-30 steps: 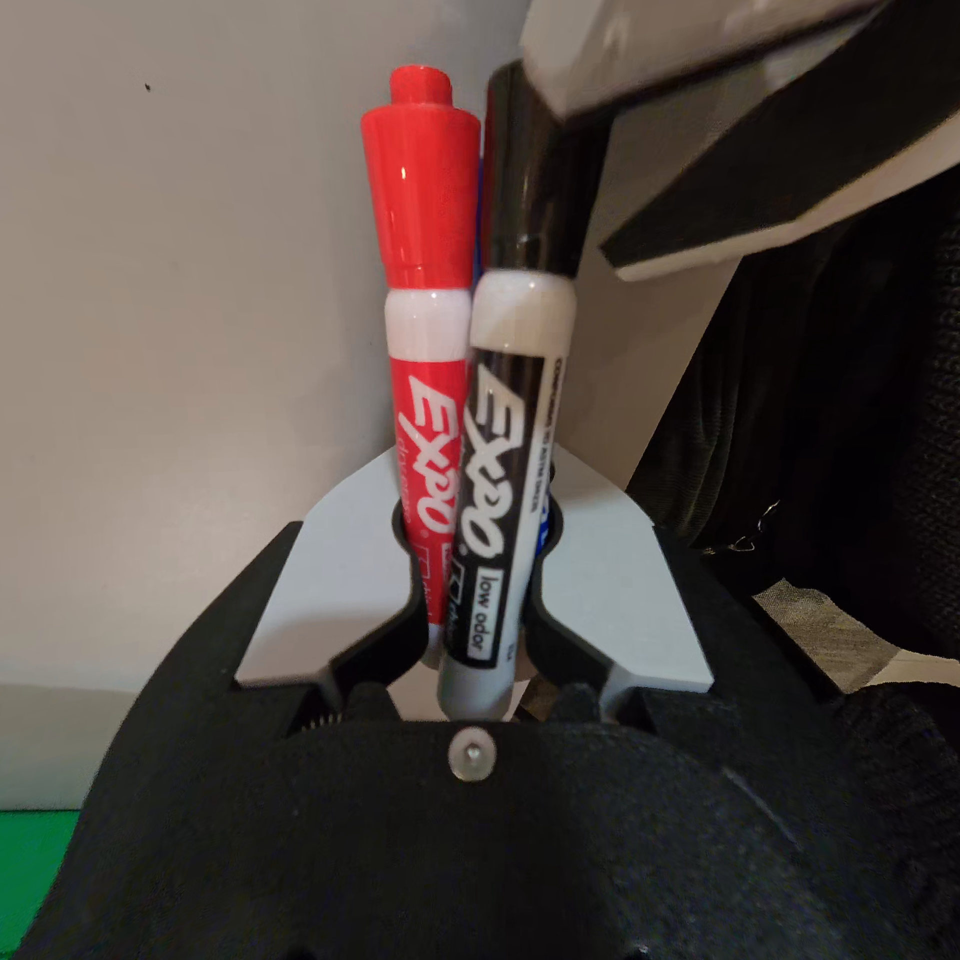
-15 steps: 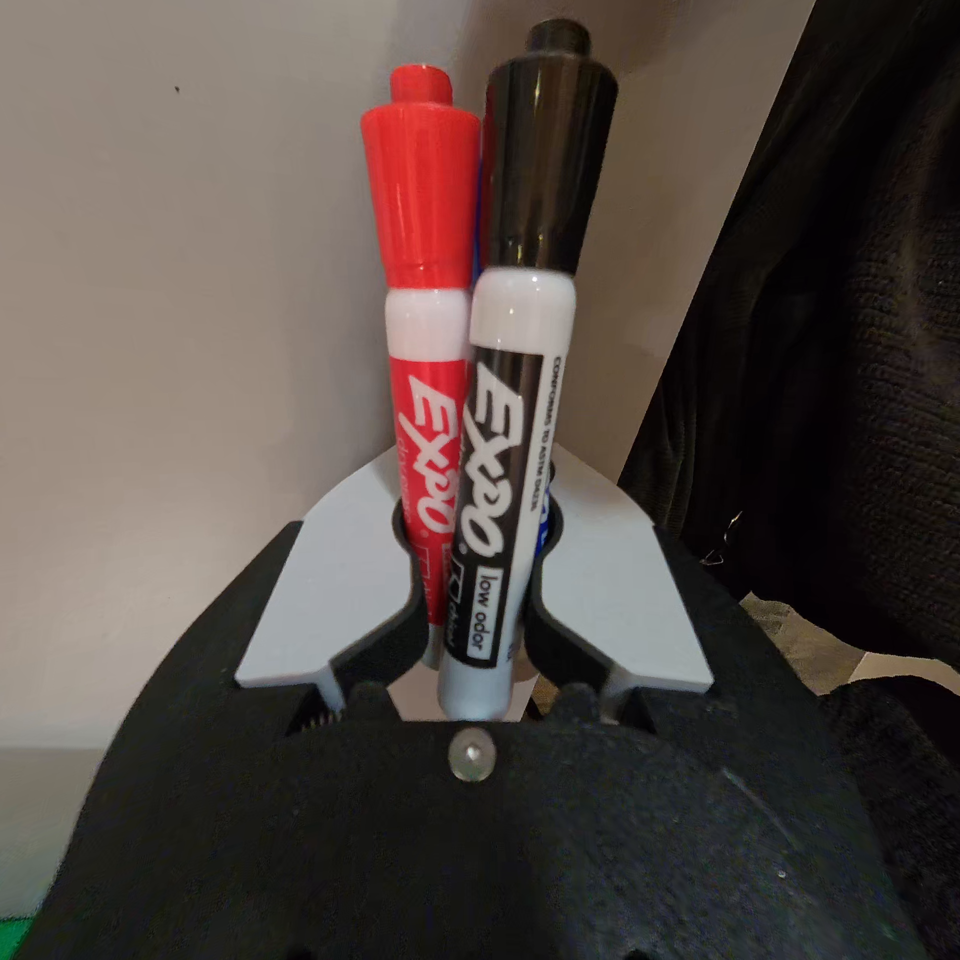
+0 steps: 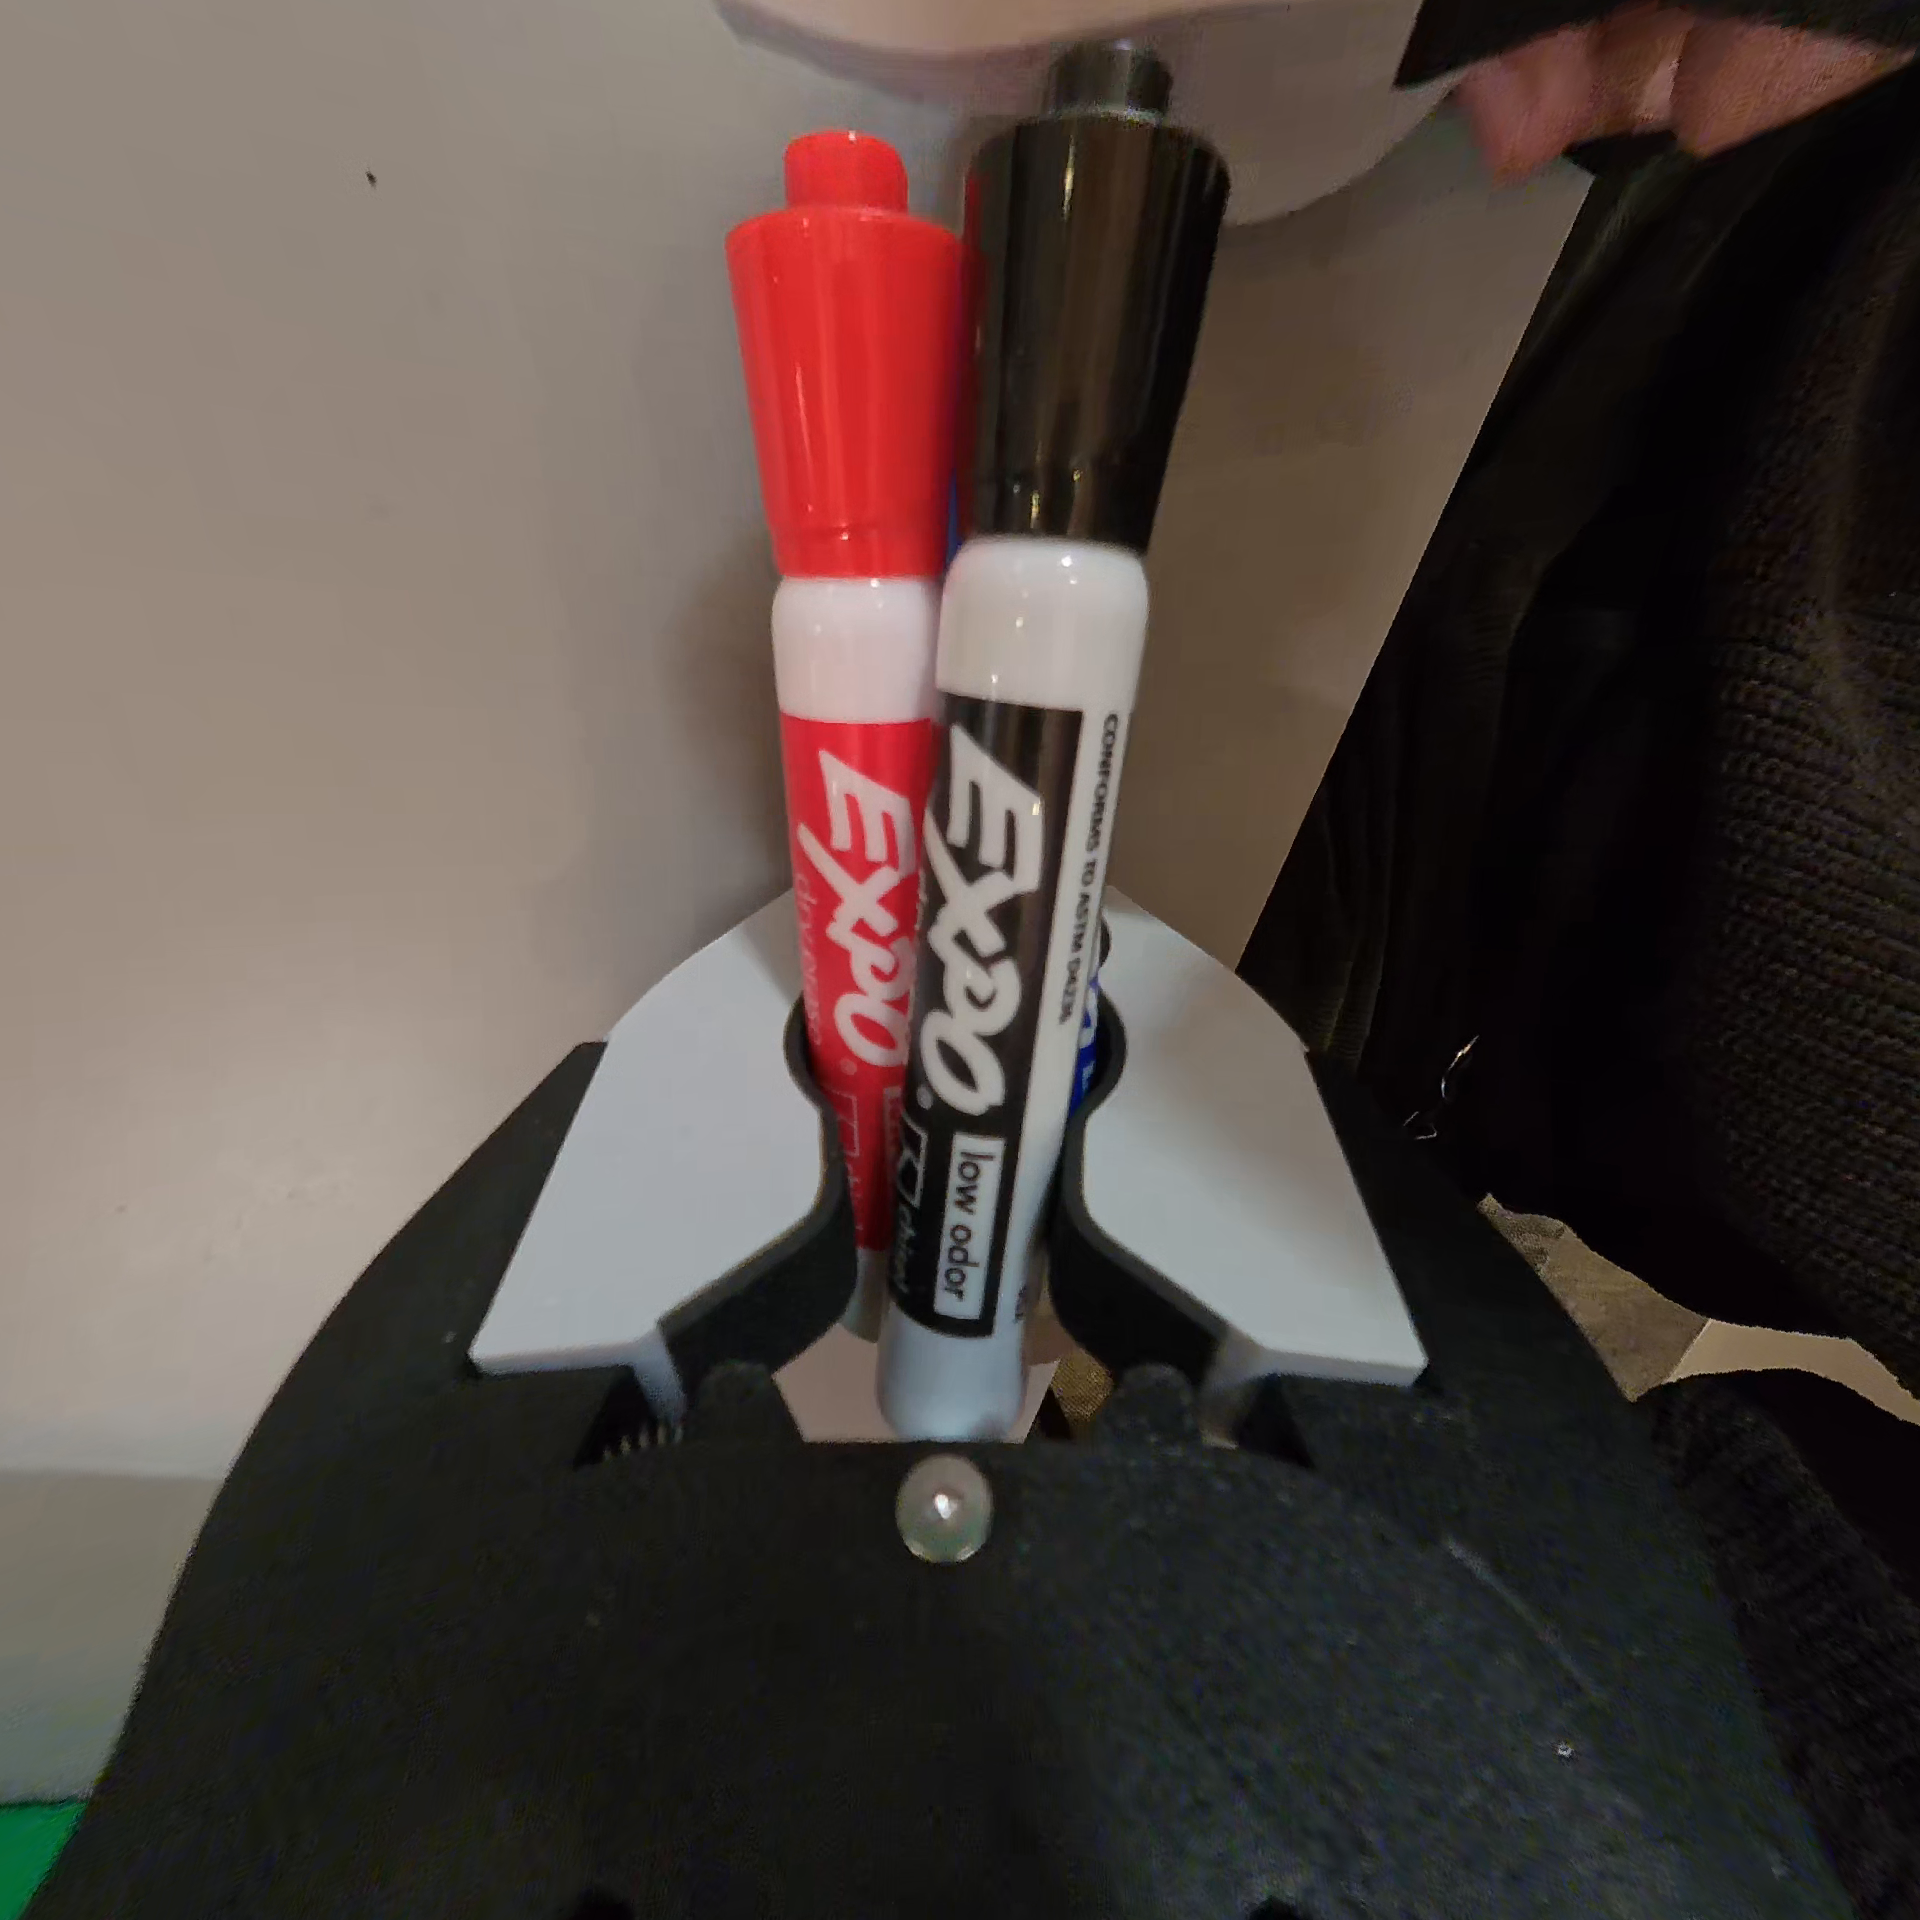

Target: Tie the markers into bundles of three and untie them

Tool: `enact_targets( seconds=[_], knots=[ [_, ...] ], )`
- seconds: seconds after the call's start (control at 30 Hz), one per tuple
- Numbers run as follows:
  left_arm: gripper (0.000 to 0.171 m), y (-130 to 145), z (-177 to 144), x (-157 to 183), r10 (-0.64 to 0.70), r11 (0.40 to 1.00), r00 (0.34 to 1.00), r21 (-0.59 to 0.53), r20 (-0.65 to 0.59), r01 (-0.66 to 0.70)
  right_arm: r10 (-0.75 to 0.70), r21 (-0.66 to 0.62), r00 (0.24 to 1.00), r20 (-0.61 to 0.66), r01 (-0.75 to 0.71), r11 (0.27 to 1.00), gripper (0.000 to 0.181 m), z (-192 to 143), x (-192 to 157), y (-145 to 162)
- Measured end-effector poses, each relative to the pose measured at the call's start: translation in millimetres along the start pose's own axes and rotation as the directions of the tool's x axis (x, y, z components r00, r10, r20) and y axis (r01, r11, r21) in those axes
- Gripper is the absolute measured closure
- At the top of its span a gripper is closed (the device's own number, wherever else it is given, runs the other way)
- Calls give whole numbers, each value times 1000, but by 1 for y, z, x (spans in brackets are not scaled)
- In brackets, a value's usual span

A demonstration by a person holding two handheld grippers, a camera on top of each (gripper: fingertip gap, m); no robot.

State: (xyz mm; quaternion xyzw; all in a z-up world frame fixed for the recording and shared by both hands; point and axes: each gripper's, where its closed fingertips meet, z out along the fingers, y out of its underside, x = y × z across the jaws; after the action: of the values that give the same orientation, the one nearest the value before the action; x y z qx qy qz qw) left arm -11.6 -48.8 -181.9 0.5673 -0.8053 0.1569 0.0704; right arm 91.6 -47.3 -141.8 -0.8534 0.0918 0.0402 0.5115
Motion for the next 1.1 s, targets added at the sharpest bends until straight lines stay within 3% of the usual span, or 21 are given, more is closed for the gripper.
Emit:
enact_targets(
  seconds=[0.5, 0.7, 0.97, 1.1],
  knots=[
    [127, 0, 0, 0, -4, 1000, 1000, -19, 20, 4, 50, -19, 999, 19, -50, 999, 181, 4, -5, 2],
    [127, 0, 0, 0, -8, 1000, 1000, -10, 9, 9, 64, -84, 983, 173, -50, 995, 172, 2, -9, 10],
    [126, 0, 0, 0, -10, 1000, 1000, -11, 11, 10, 115, -190, 965, 236, -71, 979, 177, 0, -10, 26],
    [127, 0, 0, 0, -14, 1000, 1000, -13, 12, 14, 102, -167, 958, 267, -58, 984, 180, -1, -17, 23]
  ],
)
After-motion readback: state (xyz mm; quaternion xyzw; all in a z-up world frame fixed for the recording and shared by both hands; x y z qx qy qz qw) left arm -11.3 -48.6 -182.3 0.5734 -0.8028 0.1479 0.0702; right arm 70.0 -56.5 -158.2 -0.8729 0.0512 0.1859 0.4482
